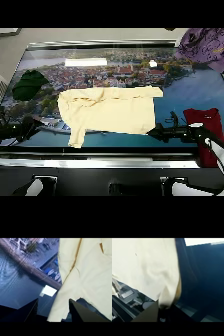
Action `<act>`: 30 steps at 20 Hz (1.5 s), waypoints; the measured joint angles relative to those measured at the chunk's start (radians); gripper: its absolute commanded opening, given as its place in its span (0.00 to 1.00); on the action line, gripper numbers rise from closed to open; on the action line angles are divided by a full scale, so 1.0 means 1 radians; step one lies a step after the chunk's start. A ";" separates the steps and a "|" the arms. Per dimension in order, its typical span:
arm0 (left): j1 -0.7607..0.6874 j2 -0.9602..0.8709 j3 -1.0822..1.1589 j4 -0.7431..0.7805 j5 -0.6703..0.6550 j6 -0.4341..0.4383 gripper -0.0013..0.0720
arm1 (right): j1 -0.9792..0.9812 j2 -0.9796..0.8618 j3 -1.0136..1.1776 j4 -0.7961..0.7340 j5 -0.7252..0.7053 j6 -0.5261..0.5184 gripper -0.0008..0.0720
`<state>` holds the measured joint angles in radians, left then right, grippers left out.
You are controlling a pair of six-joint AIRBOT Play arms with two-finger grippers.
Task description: Fold the clothes and pants, and hang the long-sleeved shirts on hangers.
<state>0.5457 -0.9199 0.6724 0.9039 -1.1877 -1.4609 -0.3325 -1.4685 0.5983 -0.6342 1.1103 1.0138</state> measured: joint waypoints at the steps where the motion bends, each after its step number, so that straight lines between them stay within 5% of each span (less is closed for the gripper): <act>1: 0.000 -0.005 0.000 0.000 0.000 0.005 0.61 | 0.001 0.000 0.000 -0.001 -0.003 0.000 0.05; 14: -0.141 -0.292 -0.003 -0.123 0.177 0.161 0.61 | 0.005 0.069 0.000 -0.121 -0.019 0.113 0.05; 30: -0.246 -0.423 -0.002 -0.234 0.380 0.197 0.61 | 0.005 0.076 -0.001 -0.140 0.008 0.132 0.05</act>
<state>0.2996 -1.3426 0.6704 0.6697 -0.8082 -1.2636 -0.3275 -1.3930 0.5976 -0.7746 1.1187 1.1454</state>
